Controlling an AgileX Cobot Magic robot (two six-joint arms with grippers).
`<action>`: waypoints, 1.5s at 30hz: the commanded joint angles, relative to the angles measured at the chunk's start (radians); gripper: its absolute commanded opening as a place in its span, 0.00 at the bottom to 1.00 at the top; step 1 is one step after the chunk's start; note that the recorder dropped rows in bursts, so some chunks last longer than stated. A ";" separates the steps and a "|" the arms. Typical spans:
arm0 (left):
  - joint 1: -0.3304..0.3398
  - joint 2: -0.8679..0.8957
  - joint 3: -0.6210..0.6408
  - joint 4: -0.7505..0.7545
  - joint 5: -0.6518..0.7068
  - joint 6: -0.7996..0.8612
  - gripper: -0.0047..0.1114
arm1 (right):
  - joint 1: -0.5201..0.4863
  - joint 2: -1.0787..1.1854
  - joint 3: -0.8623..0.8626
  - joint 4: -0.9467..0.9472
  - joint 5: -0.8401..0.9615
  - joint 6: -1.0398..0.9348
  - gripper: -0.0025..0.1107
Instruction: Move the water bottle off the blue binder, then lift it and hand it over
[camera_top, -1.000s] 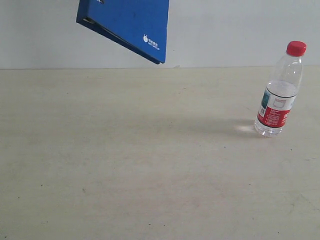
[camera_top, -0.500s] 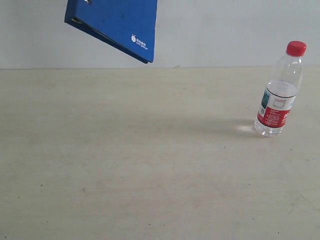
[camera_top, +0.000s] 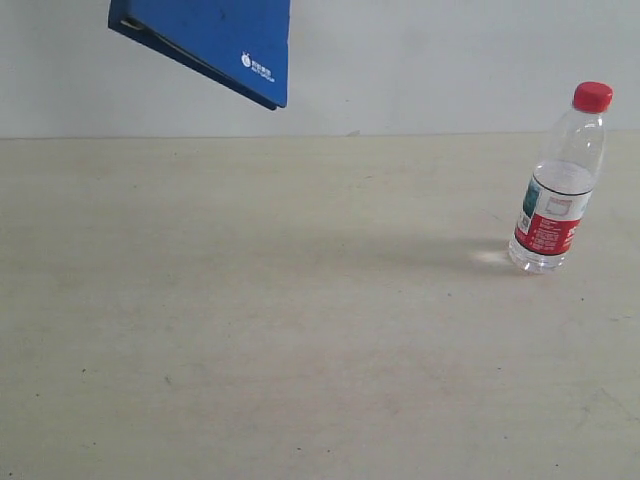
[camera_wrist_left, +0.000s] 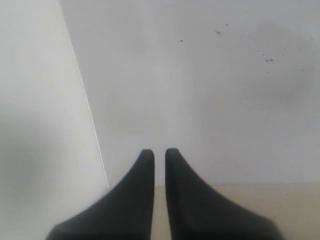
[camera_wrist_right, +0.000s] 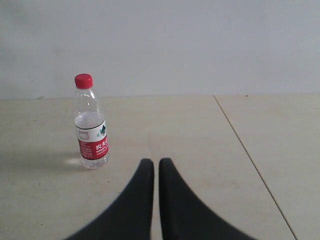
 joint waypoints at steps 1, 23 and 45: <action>0.001 0.062 0.054 0.591 -0.027 -0.891 0.10 | -0.001 -0.002 0.002 -0.010 -0.003 -0.002 0.03; -0.029 -0.057 0.155 0.956 0.425 -1.359 0.10 | -0.001 -0.002 0.002 -0.010 -0.003 -0.002 0.03; -0.129 -0.096 0.155 0.939 0.420 -1.207 0.10 | -0.001 -0.002 0.002 -0.010 -0.003 -0.002 0.03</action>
